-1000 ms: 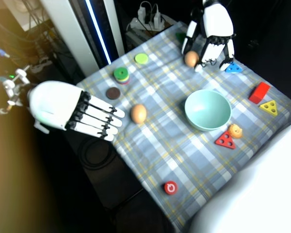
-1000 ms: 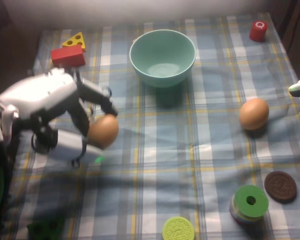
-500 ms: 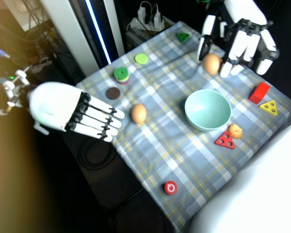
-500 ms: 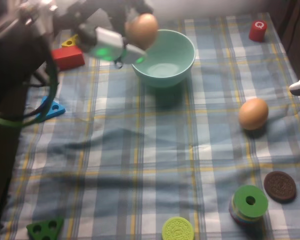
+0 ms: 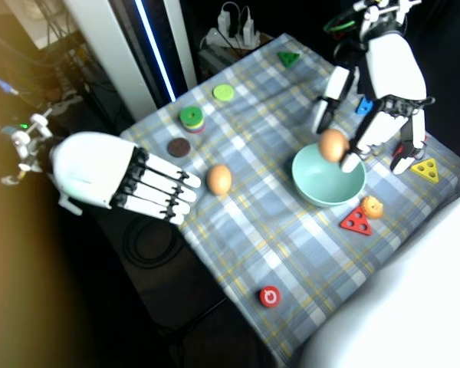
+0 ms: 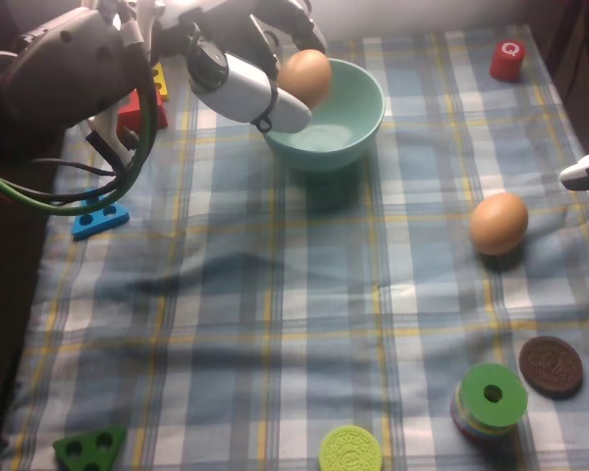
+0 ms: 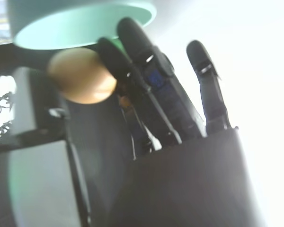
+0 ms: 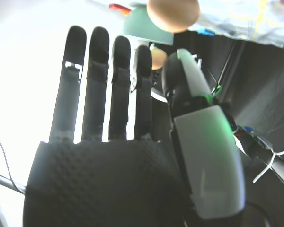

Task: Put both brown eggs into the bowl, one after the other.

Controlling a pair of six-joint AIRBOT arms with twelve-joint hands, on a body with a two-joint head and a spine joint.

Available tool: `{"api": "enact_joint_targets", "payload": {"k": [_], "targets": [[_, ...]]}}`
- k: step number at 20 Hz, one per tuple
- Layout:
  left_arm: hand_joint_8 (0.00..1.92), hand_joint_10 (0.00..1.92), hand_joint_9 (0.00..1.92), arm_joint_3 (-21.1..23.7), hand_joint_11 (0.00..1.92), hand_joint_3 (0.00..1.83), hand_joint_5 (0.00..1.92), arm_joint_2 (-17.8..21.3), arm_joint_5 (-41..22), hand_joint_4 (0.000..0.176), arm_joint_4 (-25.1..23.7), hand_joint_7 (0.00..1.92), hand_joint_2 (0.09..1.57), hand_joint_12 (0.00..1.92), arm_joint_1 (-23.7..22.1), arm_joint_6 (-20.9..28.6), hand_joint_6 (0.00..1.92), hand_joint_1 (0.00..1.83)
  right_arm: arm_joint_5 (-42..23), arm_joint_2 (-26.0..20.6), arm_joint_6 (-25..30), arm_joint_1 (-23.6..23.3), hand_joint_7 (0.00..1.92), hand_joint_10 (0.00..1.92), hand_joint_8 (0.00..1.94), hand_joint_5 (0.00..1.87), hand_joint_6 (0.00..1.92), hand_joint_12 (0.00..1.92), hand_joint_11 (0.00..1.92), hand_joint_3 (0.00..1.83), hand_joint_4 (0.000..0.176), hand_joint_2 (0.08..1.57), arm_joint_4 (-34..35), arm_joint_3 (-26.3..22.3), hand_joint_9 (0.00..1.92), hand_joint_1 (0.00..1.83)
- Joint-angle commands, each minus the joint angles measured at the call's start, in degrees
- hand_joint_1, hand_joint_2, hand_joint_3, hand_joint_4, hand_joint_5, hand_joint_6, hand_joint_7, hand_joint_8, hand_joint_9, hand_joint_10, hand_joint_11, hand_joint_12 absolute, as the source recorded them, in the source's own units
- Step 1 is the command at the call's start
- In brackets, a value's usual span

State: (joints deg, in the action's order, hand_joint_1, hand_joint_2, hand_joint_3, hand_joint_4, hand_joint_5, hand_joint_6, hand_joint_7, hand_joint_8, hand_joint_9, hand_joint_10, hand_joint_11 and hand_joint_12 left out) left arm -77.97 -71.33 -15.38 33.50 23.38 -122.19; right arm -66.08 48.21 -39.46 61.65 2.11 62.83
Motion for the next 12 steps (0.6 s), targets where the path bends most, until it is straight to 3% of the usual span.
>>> {"api": "enact_joint_targets", "payload": {"k": [1, 2, 3, 4, 6, 7, 8, 10, 12], "targets": [[0.0, 0.0, 0.92, -0.3, 0.08, 0.0, 0.81, -0.5, -5.2, 0.176, -0.4, 1.05, 1.2, 0.89, -1.1, 0.3, 1.23, 0.92, -6.7, 0.0, 0.4, -0.6, 0.78, 0.0, 0.0, 0.7, 0.0, 0.61, 0.49, 0.0, 0.0, 1.29, 1.3, 0.3, 0.75, 0.89], [0.0, 0.0, 0.86, -0.4, 0.03, 0.0, 0.83, -0.6, -5.0, 0.12, -0.4, 1.01, 1.09, 0.99, -1.2, 0.3, 0.51, 0.79, -6.7, 0.0, 0.5, -0.6, 0.79, 0.0, 0.0, 0.71, 0.0, 0.61, 0.49, 0.0, 0.0, 1.29, 1.3, 0.3, 0.76, 0.89], [0.0, 0.0, 0.85, -0.4, 0.05, 0.0, 0.9, -0.7, -4.9, 0.088, -0.4, 0.99, 1.06, 1.15, -1.2, 0.2, 0.06, 0.76, -6.7, 0.0, 0.5, -0.6, 0.8, 0.01, 0.01, 0.72, 0.01, 0.61, 0.5, 0.0, 0.0, 1.29, 1.3, 0.3, 0.77, 0.91], [0.0, 0.0, 0.8, -0.4, 0.01, 0.0, 0.86, -0.7, -4.8, 0.097, -0.4, 0.94, 1.08, 1.19, -1.2, 0.2, 0.01, 0.74, -6.7, 0.0, 0.5, -0.6, 0.8, 0.01, 0.01, 0.72, 0.0, 0.61, 0.5, 0.0, 0.0, 1.3, 1.3, 0.3, 0.78, 0.89], [0.0, 0.0, 0.79, -0.3, 0.0, 0.0, 0.87, -0.7, -4.6, 0.097, -0.4, 0.92, 1.06, 1.22, -1.1, 0.2, 0.01, 0.76, -6.7, 0.0, 0.6, -0.6, 0.81, 0.01, 0.01, 0.72, 0.0, 0.61, 0.51, 0.0, 0.0, 1.3, 1.3, 0.3, 0.78, 0.89], [0.0, 0.0, 0.79, -0.3, 0.0, 0.0, 0.87, -0.7, -4.3, 0.109, -0.6, 0.93, 1.05, 1.21, -1.0, 0.2, 0.01, 0.77, -6.7, 0.1, 0.7, -0.6, 0.81, 0.01, 0.01, 0.73, 0.01, 0.61, 0.51, 0.0, 0.0, 1.3, 1.3, 0.3, 0.78, 0.89], [0.01, 0.01, 0.81, -0.3, 0.01, 0.0, 0.86, -0.7, -4.2, 0.133, -0.7, 0.94, 1.05, 1.21, -0.9, 0.2, 0.0, 0.78, -6.7, 0.1, 0.8, -0.6, 0.81, 0.01, 0.01, 0.73, 0.0, 0.61, 0.51, 0.0, 0.0, 1.3, 1.3, 0.3, 0.78, 0.9], [0.01, 0.02, 0.82, -0.1, 0.01, 0.0, 0.86, -0.7, -4.1, 0.139, -0.6, 0.95, 1.04, 1.22, -0.5, 0.2, 0.0, 0.83, -6.7, 0.1, 0.9, -0.6, 0.8, 0.0, 0.0, 0.72, 0.0, 0.61, 0.5, 0.0, 0.0, 1.3, 1.3, 0.3, 0.77, 0.87], [0.01, 0.01, 0.81, 0.1, 0.0, 0.0, 0.85, -0.6, -4.2, 0.134, -0.6, 0.94, 1.05, 1.22, -0.3, 0.2, 0.0, 0.84, -6.7, 0.1, 1.0, -0.6, 0.8, 0.0, 0.0, 0.71, 0.0, 0.61, 0.49, 0.0, 0.0, 1.31, 1.3, 0.3, 0.77, 0.85]]}}
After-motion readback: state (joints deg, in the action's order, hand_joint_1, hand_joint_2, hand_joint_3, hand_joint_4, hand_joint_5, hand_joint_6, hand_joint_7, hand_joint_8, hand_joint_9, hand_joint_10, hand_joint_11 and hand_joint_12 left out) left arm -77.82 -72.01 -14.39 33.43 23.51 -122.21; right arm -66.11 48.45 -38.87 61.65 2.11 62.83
